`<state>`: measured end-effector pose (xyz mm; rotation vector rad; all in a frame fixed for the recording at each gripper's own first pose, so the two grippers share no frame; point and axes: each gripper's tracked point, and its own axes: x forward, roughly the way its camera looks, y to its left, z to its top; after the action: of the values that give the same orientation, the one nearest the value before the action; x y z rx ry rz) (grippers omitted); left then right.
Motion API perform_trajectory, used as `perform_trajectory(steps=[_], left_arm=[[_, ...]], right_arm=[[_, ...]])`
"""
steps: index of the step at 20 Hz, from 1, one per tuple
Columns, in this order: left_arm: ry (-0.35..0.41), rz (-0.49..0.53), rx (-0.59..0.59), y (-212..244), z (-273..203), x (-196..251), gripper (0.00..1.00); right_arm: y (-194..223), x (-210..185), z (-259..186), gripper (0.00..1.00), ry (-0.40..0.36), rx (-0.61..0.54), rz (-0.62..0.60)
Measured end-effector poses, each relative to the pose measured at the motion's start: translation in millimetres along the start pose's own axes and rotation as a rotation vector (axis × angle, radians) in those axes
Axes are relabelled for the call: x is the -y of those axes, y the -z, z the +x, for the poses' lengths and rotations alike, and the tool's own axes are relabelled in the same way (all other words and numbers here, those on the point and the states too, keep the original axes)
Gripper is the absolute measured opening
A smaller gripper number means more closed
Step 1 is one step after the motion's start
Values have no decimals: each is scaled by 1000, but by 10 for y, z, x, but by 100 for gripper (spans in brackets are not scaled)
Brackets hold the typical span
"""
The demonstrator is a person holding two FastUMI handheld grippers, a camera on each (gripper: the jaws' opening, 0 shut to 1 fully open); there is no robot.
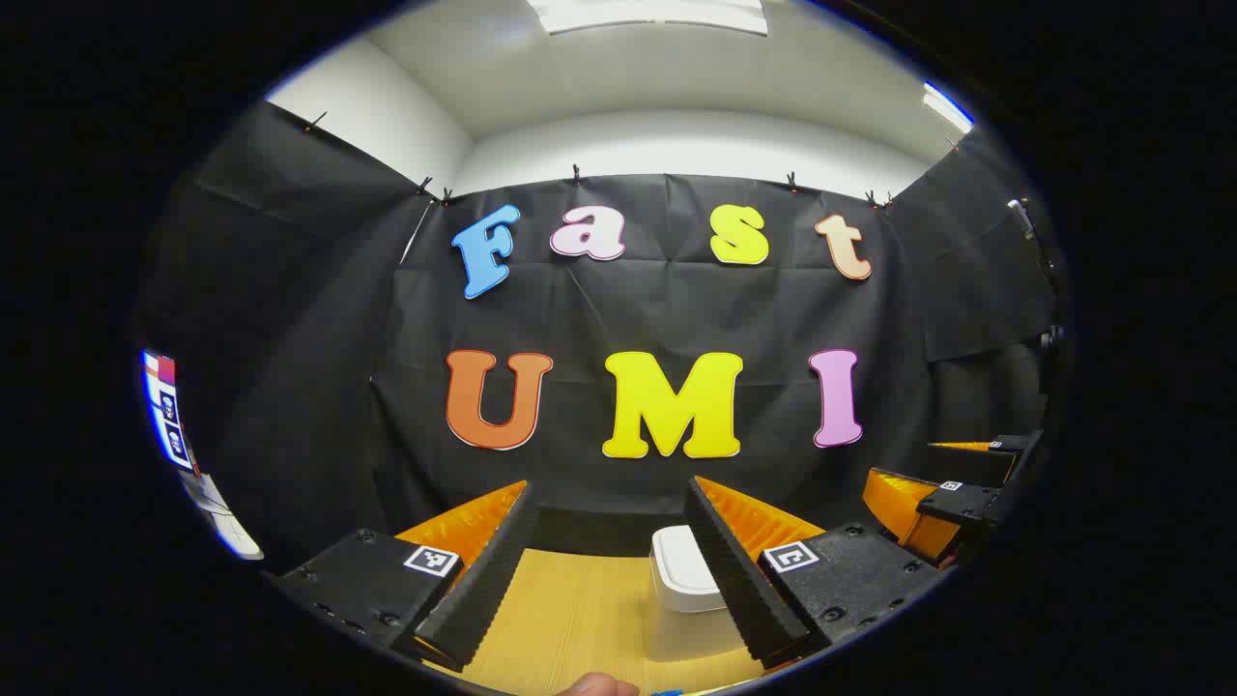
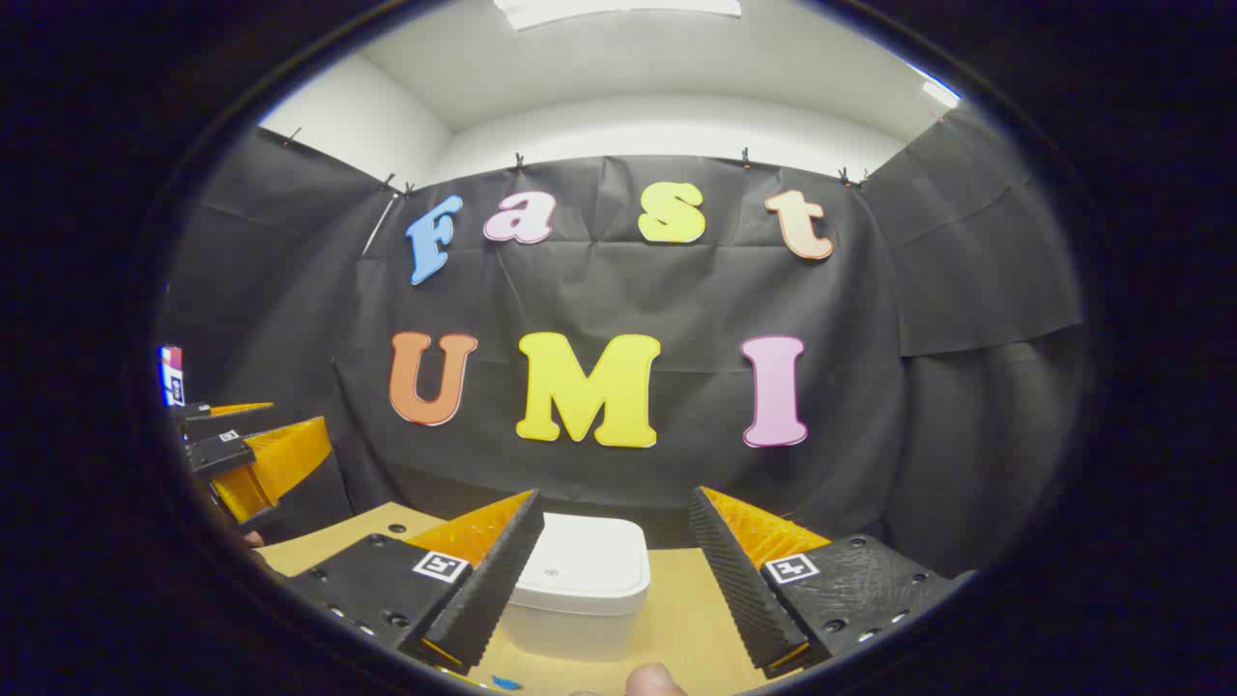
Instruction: Press the lid of the desktop garbage bin to open it, pick up the crumpled paper on the desktop and throw it into the bin, then pick up the pop can on the desktop and drop it into the bin, and finally close the garbage bin lid.
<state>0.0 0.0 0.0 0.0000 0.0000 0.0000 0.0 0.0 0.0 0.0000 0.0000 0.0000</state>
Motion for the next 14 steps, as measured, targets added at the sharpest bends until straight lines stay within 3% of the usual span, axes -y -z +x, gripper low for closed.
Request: perform_trajectory(steps=[7, 14], left_arm=[[38, -15, -33, 117, 101, 92, 98], [39, 13, -60, 198, 187, 132, 98]], right_arm=[[90, 150, 56, 97, 56, -27, 18], [248, 130, 165, 95, 44, -74, 10]])
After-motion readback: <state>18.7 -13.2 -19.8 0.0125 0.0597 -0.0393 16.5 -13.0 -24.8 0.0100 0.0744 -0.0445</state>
